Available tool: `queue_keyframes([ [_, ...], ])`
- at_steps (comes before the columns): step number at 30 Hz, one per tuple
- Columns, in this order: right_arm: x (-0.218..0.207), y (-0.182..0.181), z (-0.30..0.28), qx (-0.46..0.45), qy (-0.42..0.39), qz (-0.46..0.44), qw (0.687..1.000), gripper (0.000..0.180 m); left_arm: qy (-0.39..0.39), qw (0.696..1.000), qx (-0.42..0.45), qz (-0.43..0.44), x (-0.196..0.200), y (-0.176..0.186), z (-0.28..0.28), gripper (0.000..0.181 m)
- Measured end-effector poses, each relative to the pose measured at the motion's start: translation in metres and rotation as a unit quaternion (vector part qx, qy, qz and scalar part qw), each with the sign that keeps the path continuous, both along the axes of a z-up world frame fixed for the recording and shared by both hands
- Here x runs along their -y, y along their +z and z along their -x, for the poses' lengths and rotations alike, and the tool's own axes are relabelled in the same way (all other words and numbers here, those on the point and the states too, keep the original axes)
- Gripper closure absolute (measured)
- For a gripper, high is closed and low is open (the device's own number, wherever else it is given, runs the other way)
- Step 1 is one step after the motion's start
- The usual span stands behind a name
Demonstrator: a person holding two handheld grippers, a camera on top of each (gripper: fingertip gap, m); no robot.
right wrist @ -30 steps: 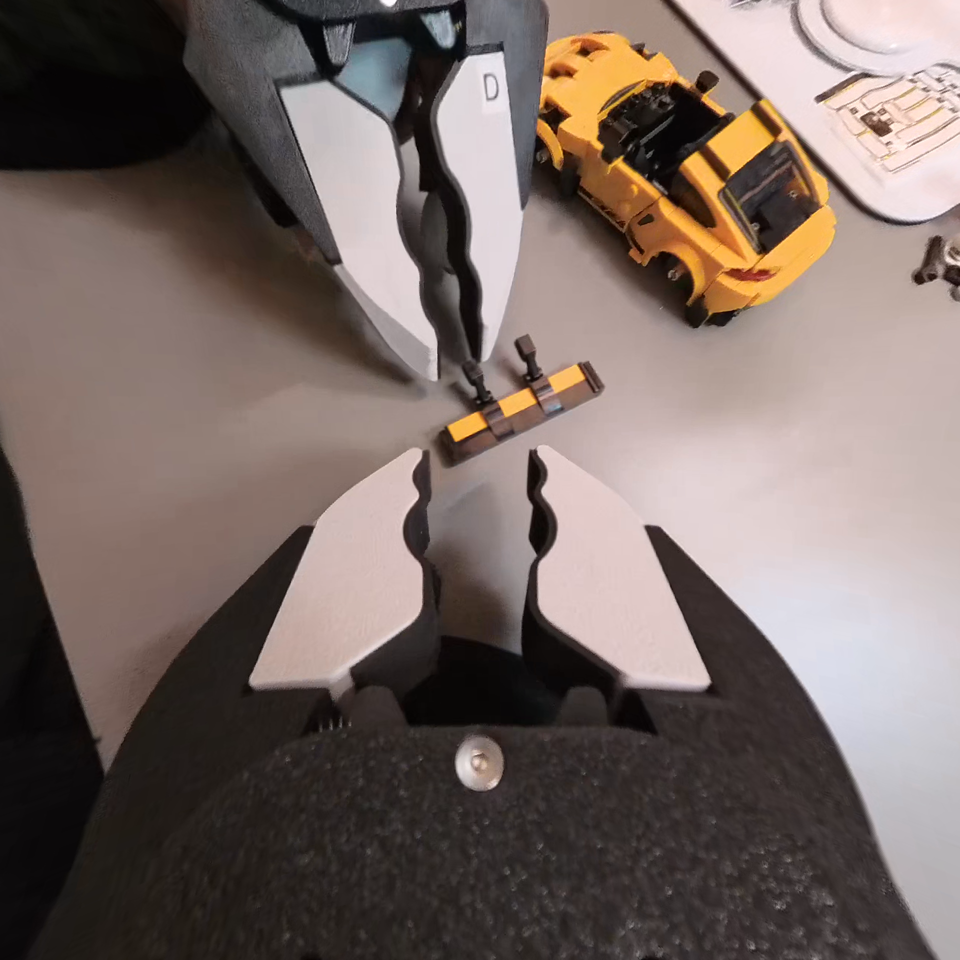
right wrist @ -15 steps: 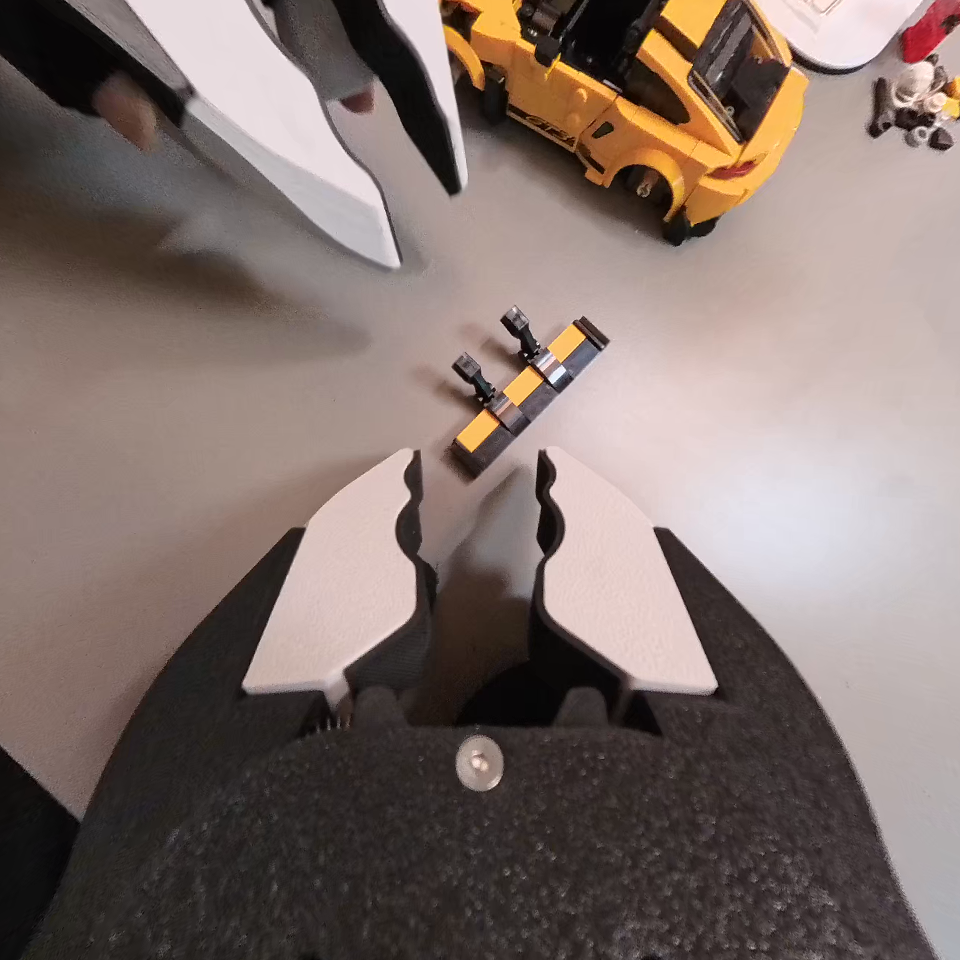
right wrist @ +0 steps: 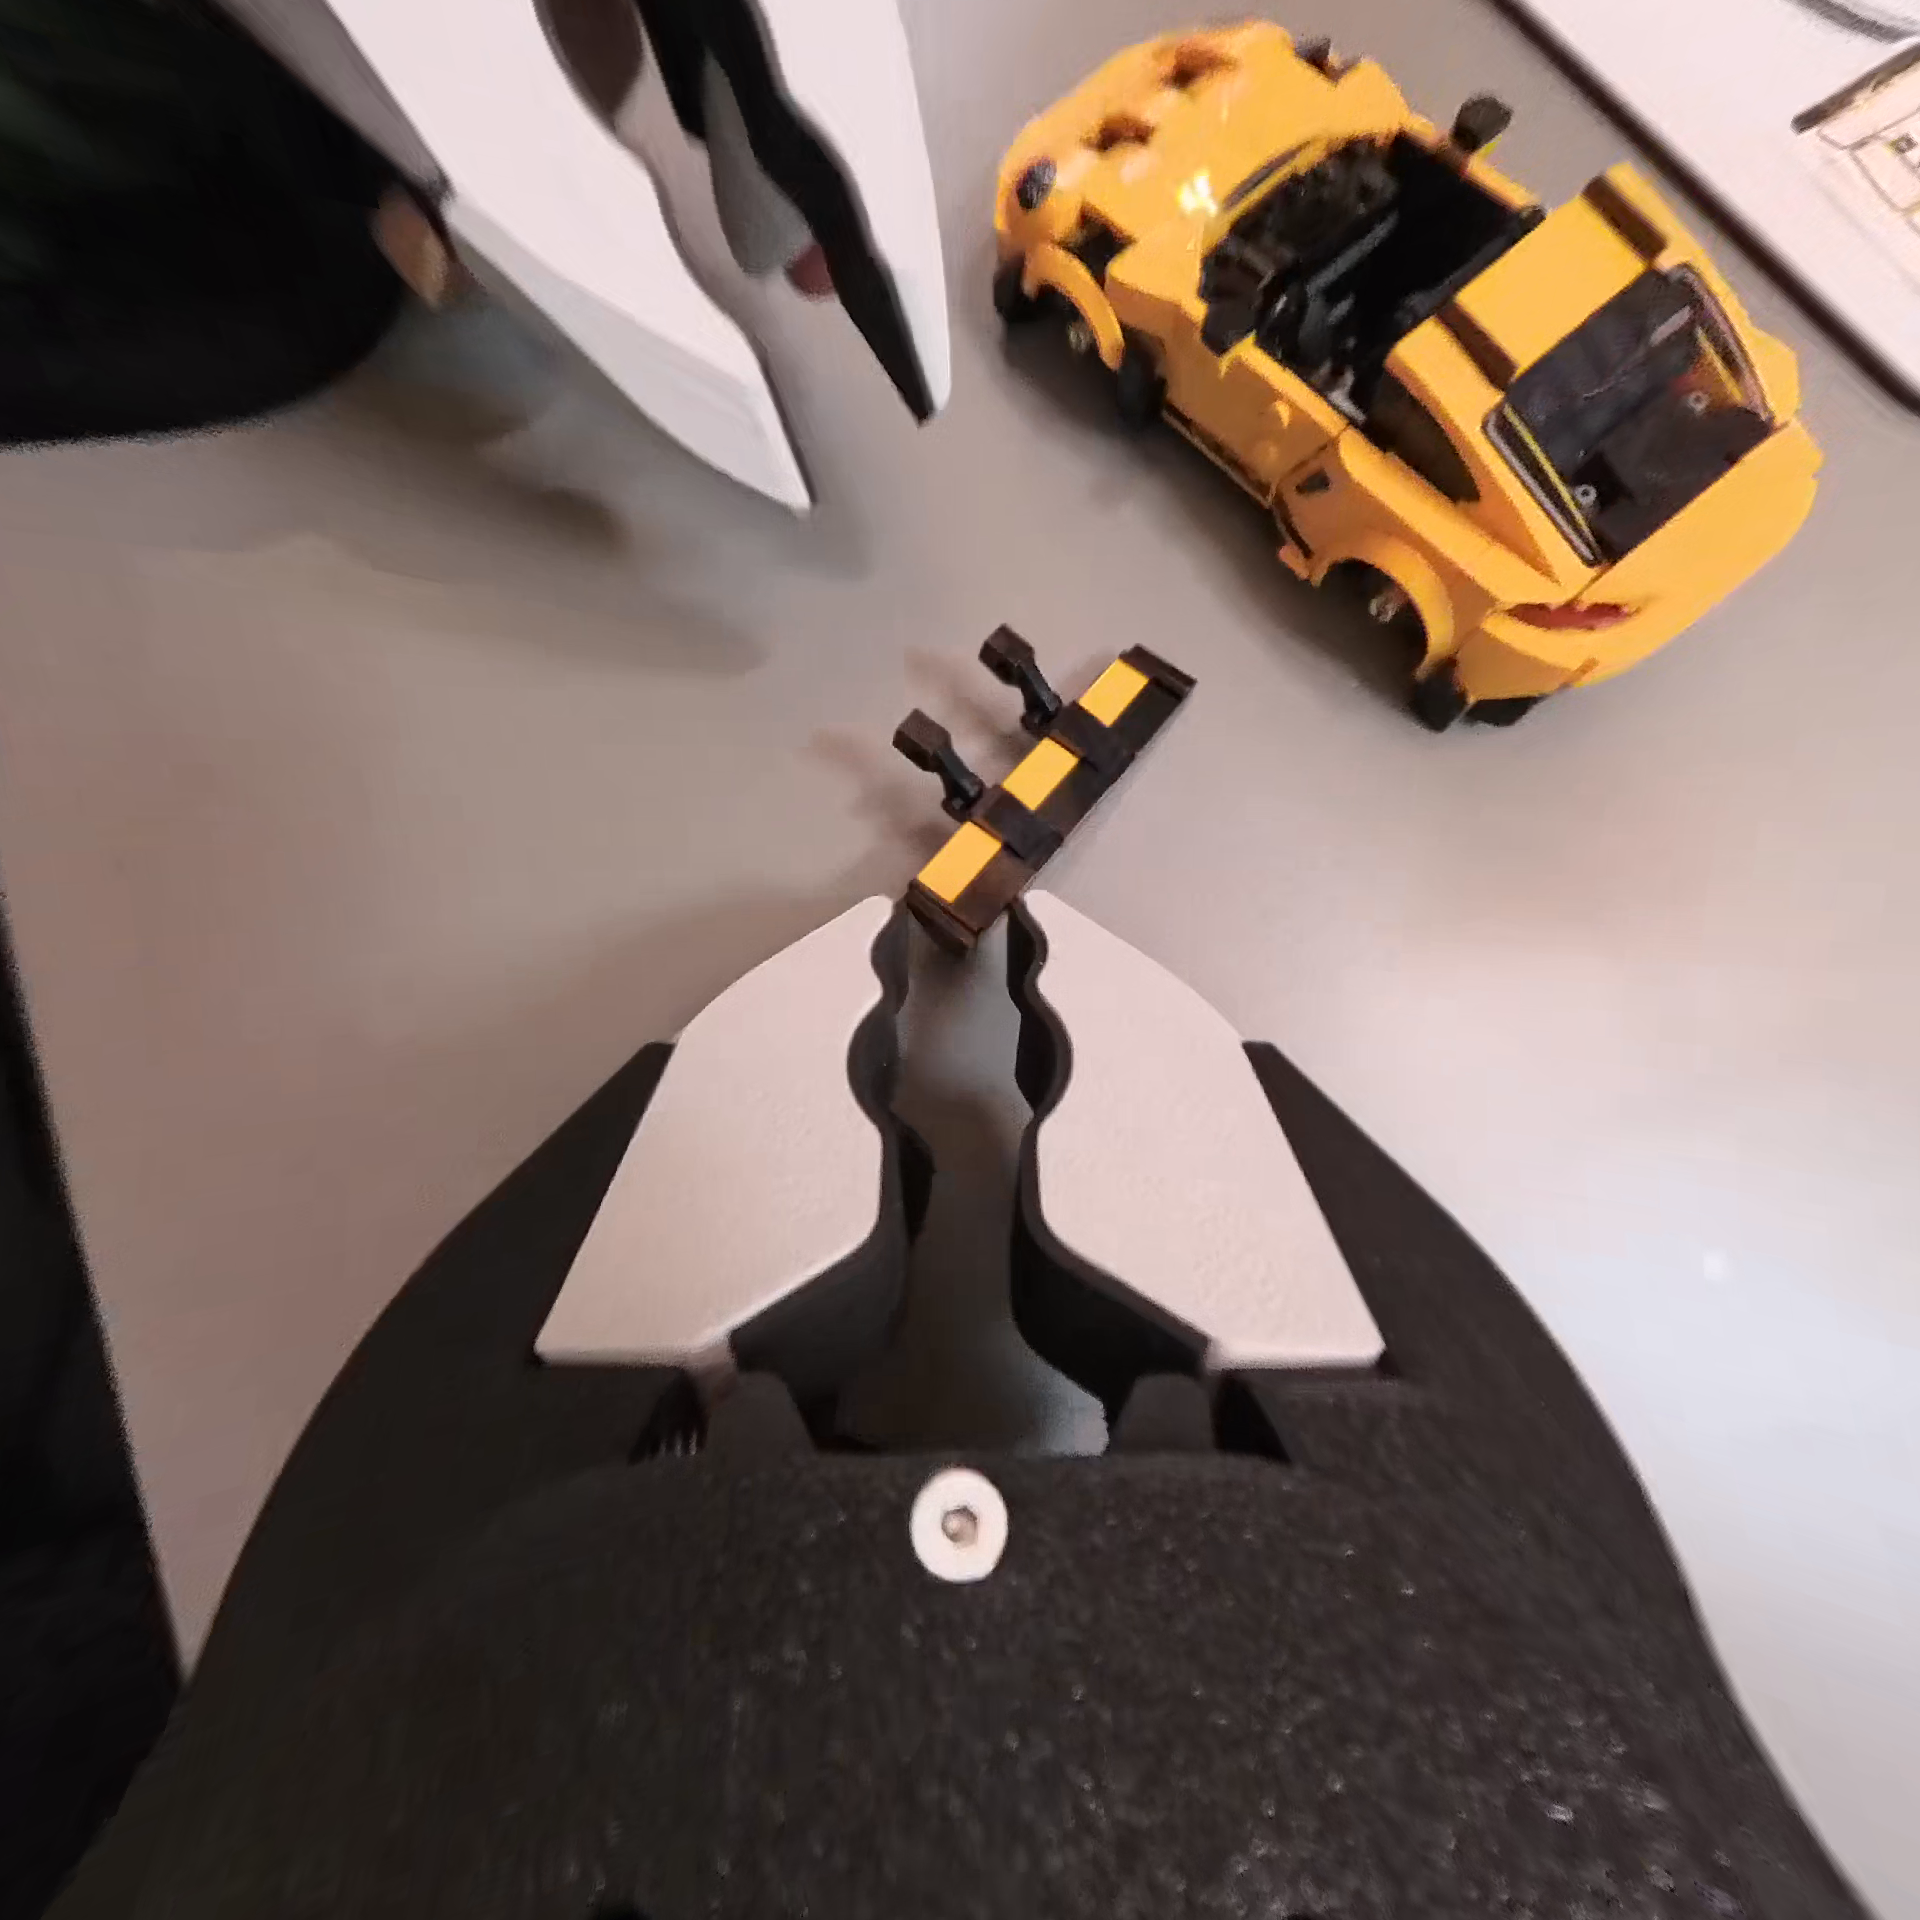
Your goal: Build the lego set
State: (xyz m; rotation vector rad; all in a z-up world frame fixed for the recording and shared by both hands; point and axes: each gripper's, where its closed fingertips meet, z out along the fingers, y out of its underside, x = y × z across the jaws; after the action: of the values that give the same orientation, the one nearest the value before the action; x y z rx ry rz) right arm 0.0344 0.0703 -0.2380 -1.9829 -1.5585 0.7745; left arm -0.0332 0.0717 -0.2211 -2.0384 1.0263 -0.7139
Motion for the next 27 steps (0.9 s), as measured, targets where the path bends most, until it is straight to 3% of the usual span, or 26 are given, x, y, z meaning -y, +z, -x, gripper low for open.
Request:
queue_keyframes([
  [7,-0.005,0.017,0.003,-0.062,-0.007,0.1,0.993,0.163,0.006,1.0,-0.004,-0.006,-0.003,-0.005,-0.001,0.156],
  [14,-0.004,0.044,0.012,-0.173,0.0,0.222,0.96,0.164,0.0,0.998,-0.003,-0.067,-0.007,0.004,-0.007,0.156],
  [24,-0.006,0.053,0.019,-0.214,-0.018,0.283,0.935,0.164,-0.016,0.992,-0.009,-0.125,-0.006,0.013,-0.015,0.163],
  [27,-0.012,0.048,0.021,-0.209,-0.037,0.252,0.944,0.164,0.005,0.99,-0.021,-0.143,-0.012,0.015,-0.01,0.168],
])
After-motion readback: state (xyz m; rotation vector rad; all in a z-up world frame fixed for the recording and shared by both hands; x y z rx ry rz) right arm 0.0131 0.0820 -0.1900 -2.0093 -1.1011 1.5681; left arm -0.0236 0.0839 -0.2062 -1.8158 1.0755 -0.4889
